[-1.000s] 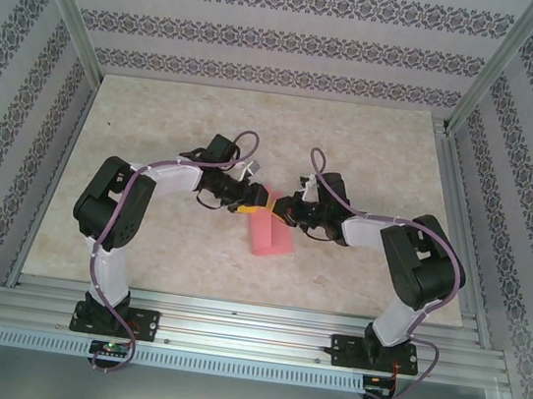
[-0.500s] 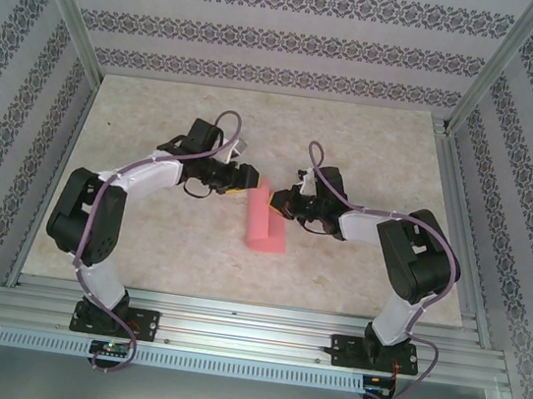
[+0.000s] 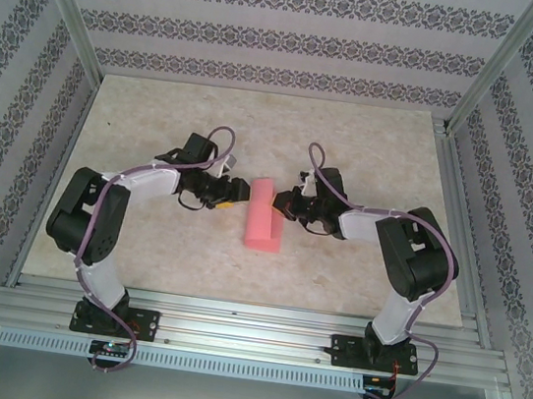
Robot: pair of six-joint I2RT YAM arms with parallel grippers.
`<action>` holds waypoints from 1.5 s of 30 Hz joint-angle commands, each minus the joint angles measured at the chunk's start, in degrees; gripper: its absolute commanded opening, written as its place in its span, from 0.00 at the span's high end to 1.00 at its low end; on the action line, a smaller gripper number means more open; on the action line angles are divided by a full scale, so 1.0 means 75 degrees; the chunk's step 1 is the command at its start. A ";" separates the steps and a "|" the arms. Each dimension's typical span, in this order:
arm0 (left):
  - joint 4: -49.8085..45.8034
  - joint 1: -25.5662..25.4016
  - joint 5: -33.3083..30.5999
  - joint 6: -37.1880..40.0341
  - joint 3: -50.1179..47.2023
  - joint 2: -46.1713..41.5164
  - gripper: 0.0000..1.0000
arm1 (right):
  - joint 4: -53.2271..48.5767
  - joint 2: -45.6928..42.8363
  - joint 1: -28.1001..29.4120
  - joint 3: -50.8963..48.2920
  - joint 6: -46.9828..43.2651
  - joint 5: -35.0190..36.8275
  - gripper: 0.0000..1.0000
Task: Fold a paper plane with a square sheet of paper (fold left side to right side)
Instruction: First fold in half a square sheet of paper at the center of the table.
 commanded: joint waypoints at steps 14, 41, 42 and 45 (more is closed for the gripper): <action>0.0123 -0.0900 -0.0815 -0.0320 0.0524 0.0946 0.39 | -0.0470 -0.0309 -0.0311 -0.0480 -0.0541 0.0383 1.00; -0.0638 -0.1352 -0.1704 -0.0265 0.1173 0.1703 0.48 | -0.2424 -0.1565 -0.0988 -0.0560 -0.1858 0.1293 0.71; -0.0673 -0.1366 -0.1717 -0.0272 0.1215 0.1740 0.48 | -0.2440 -0.1610 -0.0996 -0.0595 -0.1861 0.1328 0.71; -0.0766 -0.1391 -0.1814 -0.0315 0.1268 0.1843 0.48 | -0.2442 -0.1692 -0.1014 -0.0660 -0.1849 0.1388 0.71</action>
